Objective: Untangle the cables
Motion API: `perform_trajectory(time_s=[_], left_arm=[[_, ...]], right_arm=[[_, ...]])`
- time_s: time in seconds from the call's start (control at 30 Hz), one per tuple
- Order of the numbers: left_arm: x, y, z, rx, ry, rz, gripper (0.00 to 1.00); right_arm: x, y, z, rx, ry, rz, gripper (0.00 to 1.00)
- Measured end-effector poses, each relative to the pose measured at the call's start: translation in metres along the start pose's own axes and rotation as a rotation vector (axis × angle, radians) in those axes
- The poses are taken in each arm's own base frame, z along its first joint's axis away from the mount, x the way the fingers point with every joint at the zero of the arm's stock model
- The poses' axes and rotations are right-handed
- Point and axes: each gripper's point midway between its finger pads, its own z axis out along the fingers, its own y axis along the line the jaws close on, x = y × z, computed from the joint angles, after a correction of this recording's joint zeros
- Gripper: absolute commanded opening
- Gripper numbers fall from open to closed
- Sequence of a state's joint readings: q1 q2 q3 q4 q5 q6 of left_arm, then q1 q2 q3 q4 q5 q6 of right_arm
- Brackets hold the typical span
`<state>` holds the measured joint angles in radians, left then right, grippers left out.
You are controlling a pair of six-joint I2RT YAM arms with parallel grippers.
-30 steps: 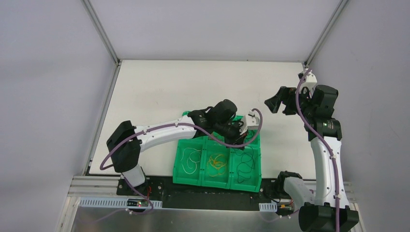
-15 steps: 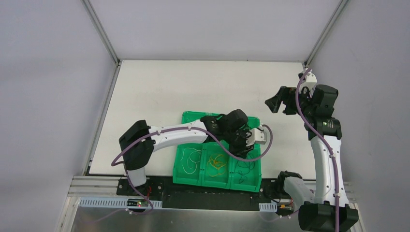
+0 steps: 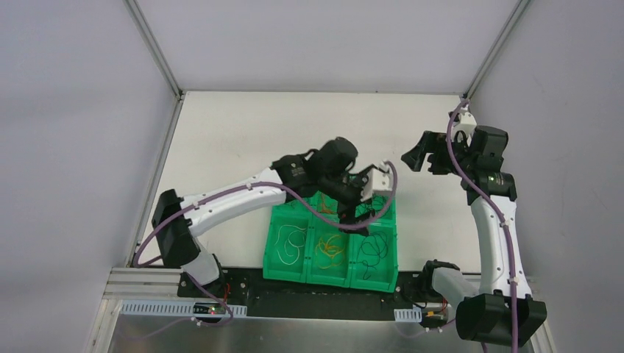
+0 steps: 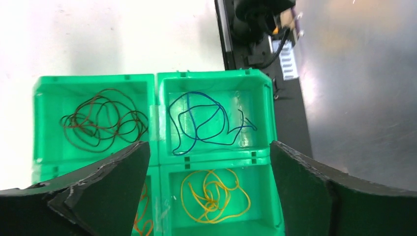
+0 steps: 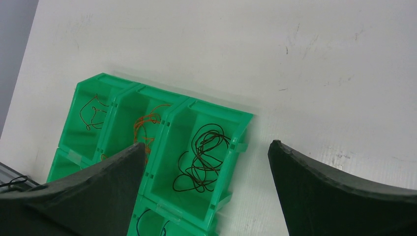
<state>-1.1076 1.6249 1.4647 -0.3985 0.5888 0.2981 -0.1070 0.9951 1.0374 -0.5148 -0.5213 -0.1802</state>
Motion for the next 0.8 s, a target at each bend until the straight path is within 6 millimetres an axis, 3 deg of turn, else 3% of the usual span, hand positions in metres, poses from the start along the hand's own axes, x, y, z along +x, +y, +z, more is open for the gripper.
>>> perform_trajectory(time_s=[0.1,0.23,0.37,0.43,0.5,0.6,0.7,0.8], left_arm=[[-0.021,0.023,-0.041,-0.032,-0.081,-0.071,0.99],[-0.037,0.09,-0.115,-0.178,-0.177,-0.233,0.99],[-0.044,0.163,-0.217,-0.392,-0.299,-0.403,0.99],[-0.033,0.195,-0.27,-0.499,-0.36,-0.498,0.99],[-0.005,0.223,-0.321,-0.599,-0.41,-0.629,0.99],[0.067,0.255,-0.374,-0.713,-0.436,-0.889,0.99],[0.152,0.268,-0.398,-0.796,-0.405,-1.14,0.99],[0.224,0.252,-0.393,-0.857,-0.287,-1.347,0.99]], right_arm=[[0.003,-0.003,0.005,0.0,0.026,0.014,0.99],[-0.006,-0.004,0.01,-0.002,0.041,0.022,0.99],[-0.023,-0.004,0.013,-0.006,0.044,0.016,0.99],[-0.033,-0.005,0.017,-0.005,0.046,0.018,0.99],[-0.042,-0.008,0.023,-0.003,0.055,0.03,0.99],[-0.045,-0.018,0.038,0.015,0.085,0.067,0.99],[-0.027,-0.03,0.048,0.049,0.136,0.099,0.99],[-0.004,-0.039,0.052,0.077,0.187,0.125,0.99]])
